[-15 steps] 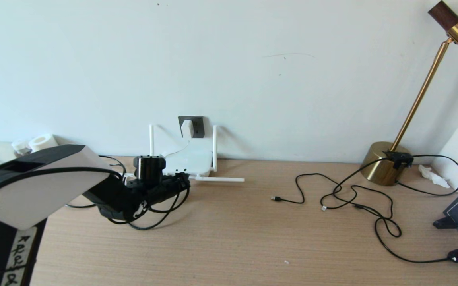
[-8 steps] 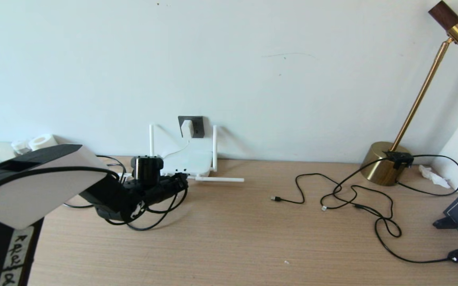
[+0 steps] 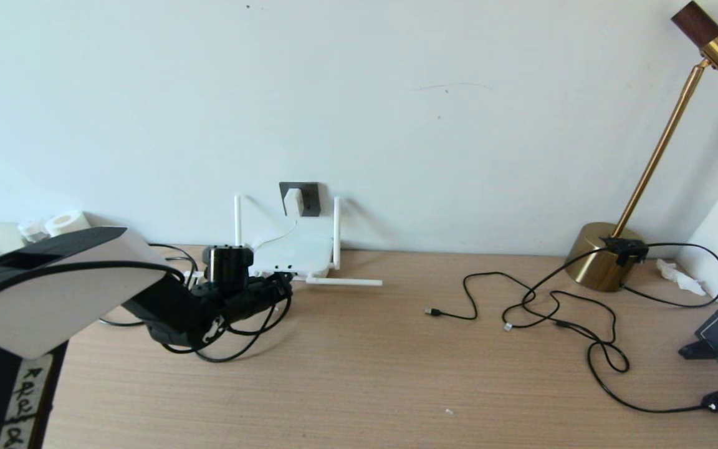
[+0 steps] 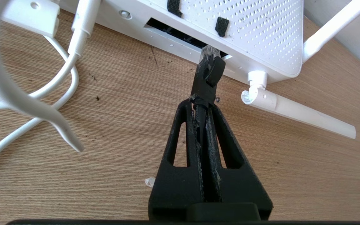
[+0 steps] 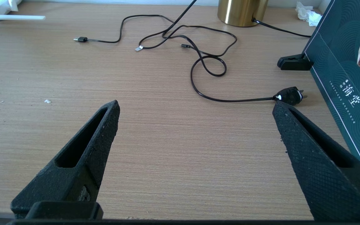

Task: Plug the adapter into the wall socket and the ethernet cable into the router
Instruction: Plug cable into router interface

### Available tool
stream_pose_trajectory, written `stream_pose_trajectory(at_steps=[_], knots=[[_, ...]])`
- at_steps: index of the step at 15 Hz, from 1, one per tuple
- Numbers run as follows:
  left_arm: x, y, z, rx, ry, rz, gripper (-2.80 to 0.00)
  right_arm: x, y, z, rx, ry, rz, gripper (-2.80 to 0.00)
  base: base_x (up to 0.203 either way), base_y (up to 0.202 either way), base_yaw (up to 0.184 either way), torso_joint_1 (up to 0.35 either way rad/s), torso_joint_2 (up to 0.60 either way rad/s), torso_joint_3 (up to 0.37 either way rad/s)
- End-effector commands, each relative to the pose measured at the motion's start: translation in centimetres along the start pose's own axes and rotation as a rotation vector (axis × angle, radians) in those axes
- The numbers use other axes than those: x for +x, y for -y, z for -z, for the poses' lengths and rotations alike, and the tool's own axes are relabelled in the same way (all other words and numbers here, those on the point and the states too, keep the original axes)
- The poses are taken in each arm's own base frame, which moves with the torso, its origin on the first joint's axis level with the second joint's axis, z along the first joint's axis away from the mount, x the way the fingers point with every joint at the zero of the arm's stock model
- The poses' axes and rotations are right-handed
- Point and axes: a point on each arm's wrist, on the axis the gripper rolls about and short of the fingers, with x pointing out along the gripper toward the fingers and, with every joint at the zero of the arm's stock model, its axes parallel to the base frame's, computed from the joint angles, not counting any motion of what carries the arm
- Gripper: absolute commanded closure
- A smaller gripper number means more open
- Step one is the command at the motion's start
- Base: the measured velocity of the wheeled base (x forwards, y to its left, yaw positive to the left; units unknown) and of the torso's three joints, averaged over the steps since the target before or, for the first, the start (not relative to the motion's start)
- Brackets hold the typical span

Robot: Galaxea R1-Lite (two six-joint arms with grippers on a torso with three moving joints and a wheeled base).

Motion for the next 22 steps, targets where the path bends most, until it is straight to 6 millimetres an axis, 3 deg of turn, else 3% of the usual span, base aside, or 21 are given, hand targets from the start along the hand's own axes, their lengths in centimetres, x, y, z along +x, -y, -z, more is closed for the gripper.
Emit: stream_pose_trajectory(at_steps=[1, 22], knots=[[0.14, 0.06, -0.03, 0.002, 0.005, 0.004, 0.00, 0.01, 0.00, 0.00, 0.000, -0.002, 0.000, -2.80, 0.000, 0.000, 0.000, 0.000, 0.00, 0.000], [0.88, -0.14, 0.03, 0.001, 0.004, 0.004, 0.00, 0.01, 0.00, 0.00, 0.000, -0.002, 0.000, -2.80, 0.000, 0.000, 0.000, 0.000, 0.00, 0.000]])
